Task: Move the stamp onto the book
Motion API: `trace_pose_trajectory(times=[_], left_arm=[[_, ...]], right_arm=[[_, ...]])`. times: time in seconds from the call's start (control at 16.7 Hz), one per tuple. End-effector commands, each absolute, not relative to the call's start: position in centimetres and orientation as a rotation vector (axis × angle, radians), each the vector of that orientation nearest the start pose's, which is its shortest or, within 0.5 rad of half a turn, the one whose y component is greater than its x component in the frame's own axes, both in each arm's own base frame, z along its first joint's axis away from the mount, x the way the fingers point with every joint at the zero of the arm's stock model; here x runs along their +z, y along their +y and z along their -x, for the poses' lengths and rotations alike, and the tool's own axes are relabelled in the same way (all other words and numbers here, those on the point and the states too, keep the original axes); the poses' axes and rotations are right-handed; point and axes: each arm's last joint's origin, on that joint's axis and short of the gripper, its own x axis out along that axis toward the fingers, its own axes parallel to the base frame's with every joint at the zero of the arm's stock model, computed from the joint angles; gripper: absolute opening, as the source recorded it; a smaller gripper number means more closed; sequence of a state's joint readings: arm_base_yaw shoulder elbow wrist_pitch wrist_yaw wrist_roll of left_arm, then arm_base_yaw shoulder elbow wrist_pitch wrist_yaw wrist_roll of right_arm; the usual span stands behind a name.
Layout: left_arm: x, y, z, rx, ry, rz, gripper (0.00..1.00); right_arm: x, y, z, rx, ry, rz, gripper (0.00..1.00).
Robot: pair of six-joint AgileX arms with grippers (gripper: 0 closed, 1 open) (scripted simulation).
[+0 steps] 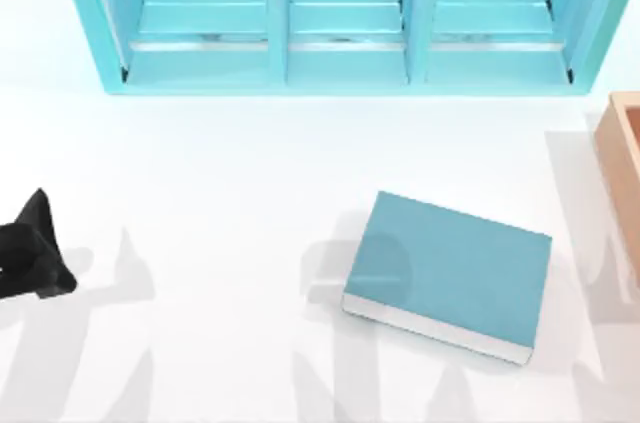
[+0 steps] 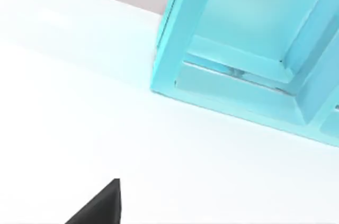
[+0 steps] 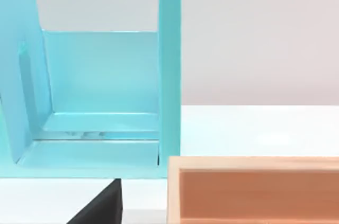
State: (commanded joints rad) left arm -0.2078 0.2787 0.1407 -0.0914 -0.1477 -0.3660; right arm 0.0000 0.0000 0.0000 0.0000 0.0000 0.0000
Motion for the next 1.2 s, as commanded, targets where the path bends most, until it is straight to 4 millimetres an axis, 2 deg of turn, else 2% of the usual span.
trace_pose_trajectory(times=[0.24, 0.42, 0.96, 1.2], left_arm=[[16.4, -0.6, -10.8, -0.015, 0.067, 0.099, 1.00], [16.0, -0.2, -10.6, -0.002, 0.007, 0.012, 1.00], [16.0, -0.1, -10.6, 0.000, 0.000, 0.000, 1.00], [16.0, -0.1, -10.6, 0.000, 0.000, 0.000, 1.00]], right_arm=[[16.0, -0.1, -10.6, 0.000, 0.000, 0.000, 1.00], [16.0, -0.1, -10.6, 0.000, 0.000, 0.000, 1.00], [16.2, -0.2, -10.6, -0.013, 0.039, -0.007, 1.00], [18.5, -0.8, -11.1, -0.068, 0.222, -0.007, 1.00]])
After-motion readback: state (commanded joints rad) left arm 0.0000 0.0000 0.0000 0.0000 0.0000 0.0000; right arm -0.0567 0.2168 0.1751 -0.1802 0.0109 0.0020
